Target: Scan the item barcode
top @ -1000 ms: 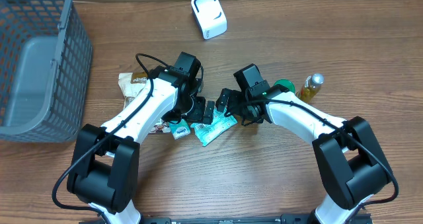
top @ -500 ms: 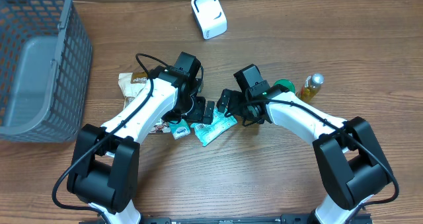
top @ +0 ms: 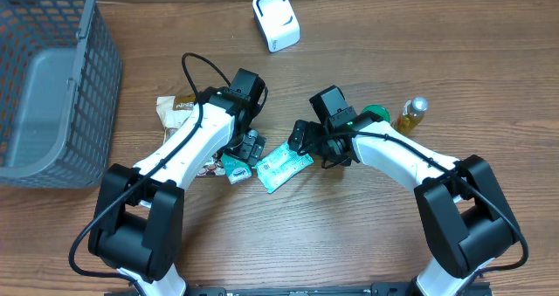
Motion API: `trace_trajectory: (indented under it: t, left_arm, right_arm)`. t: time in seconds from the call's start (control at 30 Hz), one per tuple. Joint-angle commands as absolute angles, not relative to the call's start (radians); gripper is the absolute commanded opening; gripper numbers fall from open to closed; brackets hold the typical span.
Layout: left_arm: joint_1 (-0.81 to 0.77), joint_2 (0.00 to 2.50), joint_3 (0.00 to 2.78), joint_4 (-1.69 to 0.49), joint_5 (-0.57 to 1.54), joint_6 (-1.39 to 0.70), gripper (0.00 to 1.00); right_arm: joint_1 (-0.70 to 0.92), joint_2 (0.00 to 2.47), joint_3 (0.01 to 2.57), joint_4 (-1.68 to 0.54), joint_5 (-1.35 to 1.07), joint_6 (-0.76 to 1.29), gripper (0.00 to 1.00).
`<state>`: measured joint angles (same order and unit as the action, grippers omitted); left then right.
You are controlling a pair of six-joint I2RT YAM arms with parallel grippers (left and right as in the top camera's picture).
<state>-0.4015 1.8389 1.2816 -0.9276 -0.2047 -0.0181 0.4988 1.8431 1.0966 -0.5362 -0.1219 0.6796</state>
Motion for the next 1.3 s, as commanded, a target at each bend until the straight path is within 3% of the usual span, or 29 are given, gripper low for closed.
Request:
trace_trajectory:
  t: [0.0, 0.1, 0.17, 0.23, 0.27, 0.3, 0.33, 0.37, 0.4, 0.43, 0.63, 1.27]
  left_arm:
    - [-0.398, 1.826, 1.278, -0.927, -0.242, 0.012, 1.0]
    - [-0.398, 1.826, 1.278, -0.913, -0.238, 0.012, 1.0]
    - [-0.398, 1.826, 1.277, -0.859, -0.23, 0.011, 1.0]
    - [-0.398, 1.826, 1.278, -0.839, -0.173, -0.054, 1.0]
    - [-0.4, 1.826, 1.278, -0.835, -0.13, -0.121, 1.0]
    - [-0.4, 1.826, 1.278, -0.831, -0.073, -0.204, 1.0]
    - [-0.4, 1.826, 1.278, -0.823, -0.044, -0.237, 1.0]
    - [-0.399, 1.826, 1.278, -0.812, -0.012, -0.243, 0.64]
    - [-0.399, 1.826, 1.278, -0.806, 0.011, -0.235, 0.08]
    - [-0.399, 1.825, 1.278, -0.799, 0.03, -0.234, 0.04]
    - [-0.41, 1.827, 1.277, -0.765, 0.27, -0.311, 0.04]
    - [-0.42, 1.844, 1.2, -0.815, 0.284, -0.315, 0.04]
  right_arm:
    - [0.494, 1.837, 1.097, -0.539, -0.105, 0.676, 0.96]
    - [0.493, 1.836, 1.098, -0.525, -0.105, 0.675, 0.79]
    - [0.49, 1.828, 1.108, -0.535, -0.11, 0.659, 0.61]
    - [0.485, 1.808, 1.124, -0.559, -0.125, 0.625, 0.21]
    - [0.483, 1.793, 1.13, -0.572, -0.125, 0.623, 0.06]
    - [0.481, 1.768, 1.133, -0.584, -0.125, 0.623, 0.04]
    - [0.481, 1.748, 1.133, -0.587, -0.125, 0.623, 0.04]
    - [0.481, 1.726, 1.133, -0.591, -0.125, 0.623, 0.04]
    - [0.481, 1.709, 1.133, -0.595, -0.127, 0.623, 0.04]
    - [0.481, 1.691, 1.133, -0.599, -0.133, 0.623, 0.04]
    - [0.484, 1.695, 1.131, -0.607, -0.216, 0.624, 0.04]
    - [0.521, 1.809, 1.119, -0.554, -0.316, 0.622, 0.04]
